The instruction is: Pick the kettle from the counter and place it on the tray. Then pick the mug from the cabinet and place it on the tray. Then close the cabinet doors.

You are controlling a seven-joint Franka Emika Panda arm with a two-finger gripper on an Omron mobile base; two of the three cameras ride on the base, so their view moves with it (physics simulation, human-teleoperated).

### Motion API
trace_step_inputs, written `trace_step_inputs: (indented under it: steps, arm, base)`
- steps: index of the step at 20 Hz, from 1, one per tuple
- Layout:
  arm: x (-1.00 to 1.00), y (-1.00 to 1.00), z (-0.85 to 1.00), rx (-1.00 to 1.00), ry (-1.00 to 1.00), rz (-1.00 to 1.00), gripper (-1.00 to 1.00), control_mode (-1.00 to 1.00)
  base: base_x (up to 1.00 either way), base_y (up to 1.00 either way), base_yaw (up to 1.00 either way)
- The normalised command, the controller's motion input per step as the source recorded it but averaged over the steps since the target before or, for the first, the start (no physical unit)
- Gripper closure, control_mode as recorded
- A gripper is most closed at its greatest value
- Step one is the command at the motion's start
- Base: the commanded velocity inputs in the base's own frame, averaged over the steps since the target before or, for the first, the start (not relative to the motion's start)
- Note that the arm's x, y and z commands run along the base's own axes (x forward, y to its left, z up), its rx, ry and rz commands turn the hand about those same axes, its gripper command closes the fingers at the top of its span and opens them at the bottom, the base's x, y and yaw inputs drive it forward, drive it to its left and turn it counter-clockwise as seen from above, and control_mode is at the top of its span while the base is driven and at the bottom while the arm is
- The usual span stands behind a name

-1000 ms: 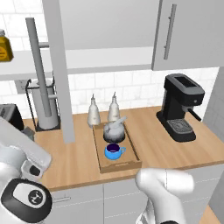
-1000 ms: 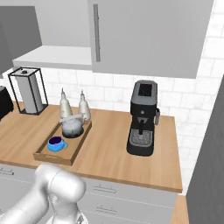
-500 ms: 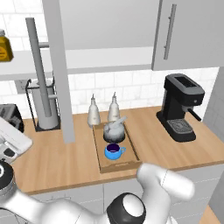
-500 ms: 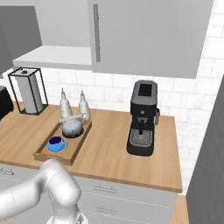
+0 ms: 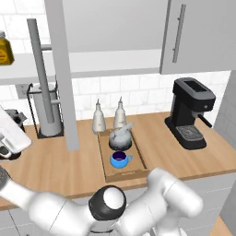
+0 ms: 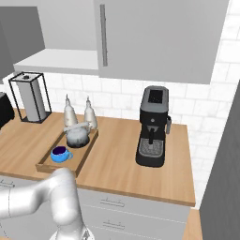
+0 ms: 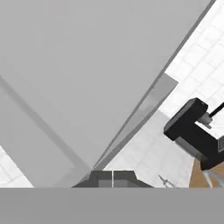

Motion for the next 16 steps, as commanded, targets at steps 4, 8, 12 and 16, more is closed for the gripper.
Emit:
trace_step_inputs:
  steps: [4, 8, 12, 16]
  arm:
    - [-0.07, -1.0, 0.27, 0.0, -0.14, -0.24, 1.0, -1.0]
    - [-0.18, -1.0, 0.23, -0.02, -0.22, -0.18, 1.0, -1.0]
    - [-0.26, -1.0, 0.15, -0.05, -0.35, -0.1, 1.0, -1.0]
    - [-0.25, -1.0, 0.12, -0.04, -0.42, -0.06, 1.0, -1.0]
  base:
    - [0.0, 0.0, 0.0]
    - [0.0, 0.0, 0.0]
    - [0.0, 0.0, 0.0]
    - [0.0, 0.0, 0.0]
